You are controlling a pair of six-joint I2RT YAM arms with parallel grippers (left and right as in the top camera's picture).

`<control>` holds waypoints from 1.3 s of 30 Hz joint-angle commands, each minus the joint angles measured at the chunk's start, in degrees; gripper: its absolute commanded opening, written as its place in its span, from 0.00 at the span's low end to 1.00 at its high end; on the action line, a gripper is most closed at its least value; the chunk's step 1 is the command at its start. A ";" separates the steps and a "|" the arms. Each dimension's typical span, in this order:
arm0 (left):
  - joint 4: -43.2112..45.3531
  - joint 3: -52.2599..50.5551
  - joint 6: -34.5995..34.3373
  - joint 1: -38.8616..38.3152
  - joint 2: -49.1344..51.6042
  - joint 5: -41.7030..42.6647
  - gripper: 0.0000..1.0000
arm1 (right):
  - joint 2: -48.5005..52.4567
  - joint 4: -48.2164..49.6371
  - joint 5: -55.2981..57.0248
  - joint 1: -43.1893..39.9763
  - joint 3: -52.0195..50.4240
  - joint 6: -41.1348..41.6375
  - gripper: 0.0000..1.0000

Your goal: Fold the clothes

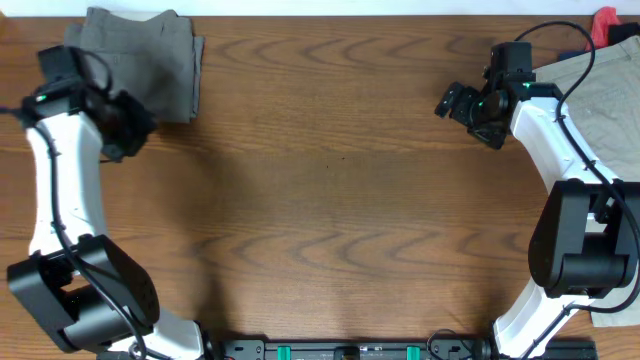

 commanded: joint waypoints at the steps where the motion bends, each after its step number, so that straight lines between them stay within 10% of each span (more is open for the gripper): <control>1: -0.50 0.26 6.21 -4.59 0.09 1.77 0.26 | -1.51 -1.14 -11.54 -0.04 1.01 -0.87 0.99; 15: 5.53 0.26 11.17 -20.61 0.07 -1.55 0.17 | -30.01 -19.82 4.87 3.39 0.90 -15.10 0.99; 17: 6.49 0.26 11.17 -21.20 0.07 -2.36 0.90 | -34.86 -21.11 8.50 4.72 0.90 -15.08 0.99; 18: 6.88 0.26 11.17 -21.20 0.07 -2.36 0.98 | -37.13 -21.62 10.12 5.27 0.90 -15.08 0.99; 28: 7.54 0.26 11.17 -21.09 0.07 -2.34 0.98 | -53.31 -29.44 29.18 5.86 0.90 -7.34 0.99; 39: 7.54 0.26 11.17 -21.09 0.07 -2.34 0.98 | -59.25 -31.82 22.91 5.86 0.90 -7.37 0.99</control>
